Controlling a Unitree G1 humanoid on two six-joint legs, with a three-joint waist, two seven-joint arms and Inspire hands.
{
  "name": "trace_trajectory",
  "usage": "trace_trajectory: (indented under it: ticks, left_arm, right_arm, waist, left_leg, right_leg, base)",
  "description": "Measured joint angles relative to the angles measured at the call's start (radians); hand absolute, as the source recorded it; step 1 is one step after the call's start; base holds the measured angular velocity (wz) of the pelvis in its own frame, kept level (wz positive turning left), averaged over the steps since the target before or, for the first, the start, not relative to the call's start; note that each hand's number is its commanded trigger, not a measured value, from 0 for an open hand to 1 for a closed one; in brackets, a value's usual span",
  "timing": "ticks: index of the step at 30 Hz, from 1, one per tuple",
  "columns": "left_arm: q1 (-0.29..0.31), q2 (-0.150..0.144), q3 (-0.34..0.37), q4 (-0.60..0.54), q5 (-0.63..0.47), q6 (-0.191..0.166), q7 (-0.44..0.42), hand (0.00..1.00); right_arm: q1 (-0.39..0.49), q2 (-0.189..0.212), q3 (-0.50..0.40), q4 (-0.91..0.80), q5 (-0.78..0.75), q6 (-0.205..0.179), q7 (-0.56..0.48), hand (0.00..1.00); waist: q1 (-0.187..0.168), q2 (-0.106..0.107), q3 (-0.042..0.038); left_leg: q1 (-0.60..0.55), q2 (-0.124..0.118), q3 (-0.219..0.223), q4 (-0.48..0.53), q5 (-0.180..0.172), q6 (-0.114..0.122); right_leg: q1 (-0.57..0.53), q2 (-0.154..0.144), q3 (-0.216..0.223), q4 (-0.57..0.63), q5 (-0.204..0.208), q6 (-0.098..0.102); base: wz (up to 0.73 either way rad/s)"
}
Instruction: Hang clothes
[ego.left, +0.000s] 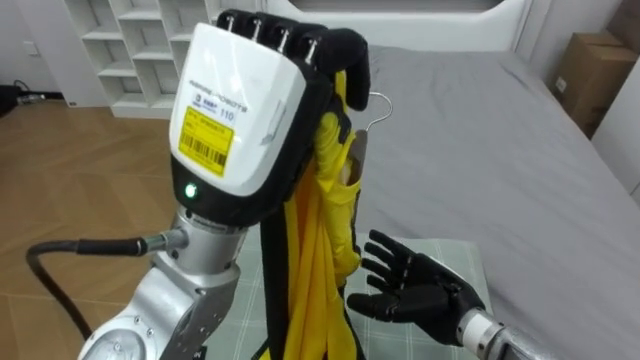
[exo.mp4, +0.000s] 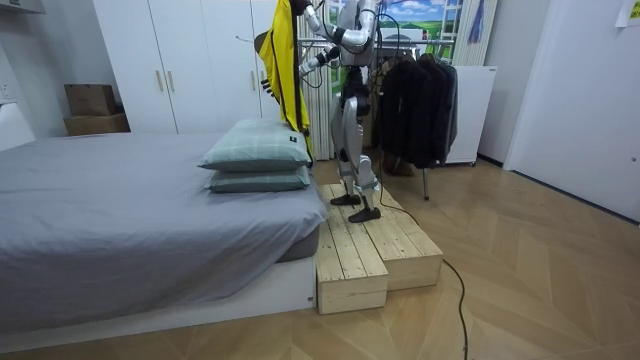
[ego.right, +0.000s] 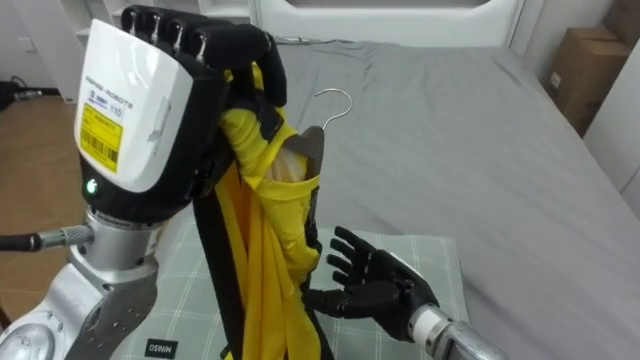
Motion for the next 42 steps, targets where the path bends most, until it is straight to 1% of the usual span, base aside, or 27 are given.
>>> trace_trajectory:
  ticks: [11,15,22,31,38,42]
  left_arm:
    - [0.0,-0.002,-0.011,-0.01,0.001,0.0,-0.002,1.0]
    - [0.0,-0.02,-0.012,-0.01,0.007,0.0,-0.002,1.0]
    - [0.0,-0.027,-0.012,-0.011,0.007,0.0,-0.004,1.0]
    - [0.0,-0.041,-0.013,-0.011,0.007,0.0,-0.04,1.0]
    - [0.0,-0.047,-0.019,-0.011,0.007,0.001,-0.044,1.0]
    - [0.0,-0.069,-0.021,-0.011,0.007,0.003,-0.055,1.0]
  right_arm:
    - [0.0,0.001,0.0,-0.001,-0.054,0.0,-0.009,0.0]
    - [-0.003,0.003,0.0,-0.001,-0.054,0.0,-0.009,0.0]
    - [-0.035,0.007,0.0,-0.001,-0.058,0.0,-0.008,0.0]
    - [-0.054,0.011,0.0,-0.001,-0.057,0.0,-0.008,0.0]
    - [-0.063,0.012,0.0,-0.001,-0.057,0.0,-0.008,0.0]
    - [-0.063,0.017,0.0,-0.001,-0.057,0.0,-0.008,0.0]
  waist:
    - [0.001,0.0,-0.0001]
    - [0.003,0.0,-0.0001]
    - [0.002,0.0,-0.0001]
    - [0.004,0.0,0.0]
    - [0.004,0.0,0.0002]
    - [0.004,-0.004,0.0023]
  left_leg:
    - [0.0,-0.001,0.0,0.0,0.0,0.0]
    - [0.001,-0.001,0.0,0.0,0.0,0.0]
    - [0.001,0.0,0.0,0.0,0.0,0.0]
    - [0.002,0.0,0.001,0.0,0.0,0.0]
    - [0.001,0.0,0.001,-0.002,0.0,0.0]
    - [0.003,0.0,0.001,-0.006,0.0,0.0]
  right_leg:
    - [0.0,0.0,0.001,0.0,0.0,0.001]
    - [0.0,-0.001,0.001,0.001,0.0,0.001]
    - [0.0,0.0,0.001,0.001,0.0,0.001]
    - [0.001,0.0,0.002,0.0,0.0,0.001]
    - [0.0,0.0,0.002,0.0,0.0,0.001]
    - [0.0,0.001,0.002,0.0,0.0,0.001]
  base:
    - [0.0]
    - [0.0]
    - [0.0]
    - [0.0]
    - [0.0]
    - [0.0]
